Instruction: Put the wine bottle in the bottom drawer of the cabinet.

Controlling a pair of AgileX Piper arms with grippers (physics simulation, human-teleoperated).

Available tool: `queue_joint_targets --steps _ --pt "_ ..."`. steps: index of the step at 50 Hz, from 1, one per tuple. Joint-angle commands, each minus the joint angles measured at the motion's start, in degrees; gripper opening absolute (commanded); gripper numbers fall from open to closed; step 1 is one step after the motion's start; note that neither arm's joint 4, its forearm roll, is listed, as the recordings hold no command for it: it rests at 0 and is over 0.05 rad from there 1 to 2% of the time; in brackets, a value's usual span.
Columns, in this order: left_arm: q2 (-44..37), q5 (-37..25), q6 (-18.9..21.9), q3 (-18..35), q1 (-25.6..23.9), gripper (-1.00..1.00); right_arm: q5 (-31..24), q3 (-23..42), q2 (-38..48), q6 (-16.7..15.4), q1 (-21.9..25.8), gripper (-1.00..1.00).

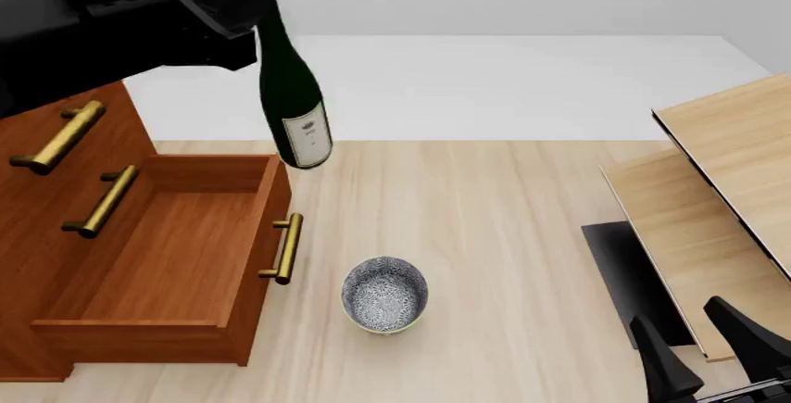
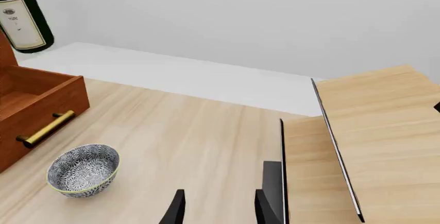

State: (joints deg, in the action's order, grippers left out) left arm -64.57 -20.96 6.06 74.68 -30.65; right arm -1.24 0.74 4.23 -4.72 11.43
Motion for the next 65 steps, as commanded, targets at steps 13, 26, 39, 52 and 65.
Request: queue_joint_targets --steps 13,26,39,52,65 --pt "3.8 -10.4 -0.7 4.4 11.9 -1.00 -0.2 0.8 -0.1 -0.2 0.6 1.00" --pt "6.2 -13.3 -0.2 2.8 14.4 -1.00 0.0 0.7 -0.2 -0.4 0.9 1.00" --pt "8.2 -14.4 0.1 0.5 16.8 -1.00 1.6 0.2 1.2 -0.4 1.3 1.00" --pt "9.6 -16.2 1.0 -2.6 17.8 -1.00 1.8 0.1 1.5 -0.3 1.5 1.00" --pt "8.9 -18.1 0.9 -2.8 19.3 -1.00 1.2 0.2 1.1 -0.1 1.7 1.00"
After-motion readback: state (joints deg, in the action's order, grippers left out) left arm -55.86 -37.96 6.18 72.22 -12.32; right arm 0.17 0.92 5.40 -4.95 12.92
